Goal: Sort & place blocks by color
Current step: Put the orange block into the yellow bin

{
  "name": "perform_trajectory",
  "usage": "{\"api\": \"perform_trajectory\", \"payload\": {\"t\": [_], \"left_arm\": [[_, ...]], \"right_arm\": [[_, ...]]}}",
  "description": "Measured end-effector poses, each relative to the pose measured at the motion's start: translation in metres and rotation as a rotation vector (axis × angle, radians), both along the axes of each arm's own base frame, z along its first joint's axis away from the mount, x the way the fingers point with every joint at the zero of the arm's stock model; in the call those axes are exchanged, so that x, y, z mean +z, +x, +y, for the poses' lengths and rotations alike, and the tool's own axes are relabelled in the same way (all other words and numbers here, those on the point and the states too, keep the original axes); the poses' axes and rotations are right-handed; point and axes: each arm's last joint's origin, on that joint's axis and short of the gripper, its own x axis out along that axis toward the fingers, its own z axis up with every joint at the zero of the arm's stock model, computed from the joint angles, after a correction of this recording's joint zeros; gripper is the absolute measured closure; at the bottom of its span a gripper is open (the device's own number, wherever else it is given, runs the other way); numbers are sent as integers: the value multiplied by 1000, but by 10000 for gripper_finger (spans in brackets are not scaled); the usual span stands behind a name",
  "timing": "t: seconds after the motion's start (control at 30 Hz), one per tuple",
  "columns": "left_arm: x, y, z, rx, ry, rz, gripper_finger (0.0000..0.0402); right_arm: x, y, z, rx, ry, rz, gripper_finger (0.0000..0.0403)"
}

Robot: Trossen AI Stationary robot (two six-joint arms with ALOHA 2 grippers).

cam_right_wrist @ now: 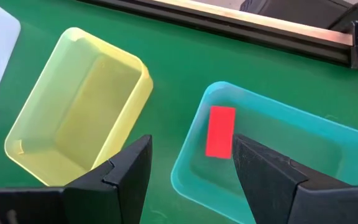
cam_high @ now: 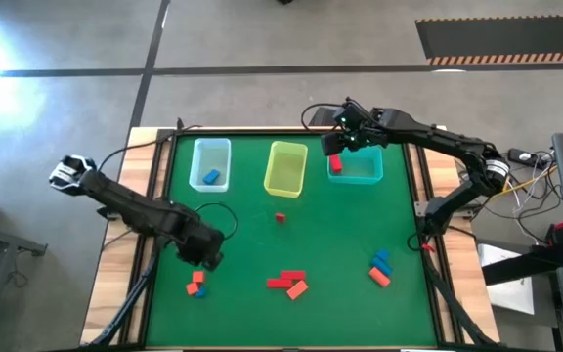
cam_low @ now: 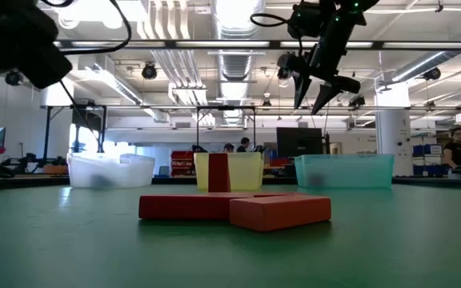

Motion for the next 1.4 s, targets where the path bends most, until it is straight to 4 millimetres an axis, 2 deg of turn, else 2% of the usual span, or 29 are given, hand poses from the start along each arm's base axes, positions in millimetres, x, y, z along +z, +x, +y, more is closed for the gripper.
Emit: {"api": "perform_trajectory", "payload": {"t": [0.17,0.37,0.53,0.67,0.87,1.4], "left_arm": [[-6,-5,-9,30,30,36,370],[-17,-11,-12,80,51,60,285],[-27,-7,-17,102,12,-13,221],[-37,-7,-21,140,12,-70,191],[-47,-11,-21,157,51,-48,180],[-72,-7,-27,142,86,12,180]], "right_arm": [[0,0,0,25,-11,10,193],[0,0,0,36,-15,15,193],[0,0,0,37,-16,15,193],[0,0,0,39,-17,16,193],[0,0,0,39,-17,16,193],[0,0,0,37,-16,15,193]]}}
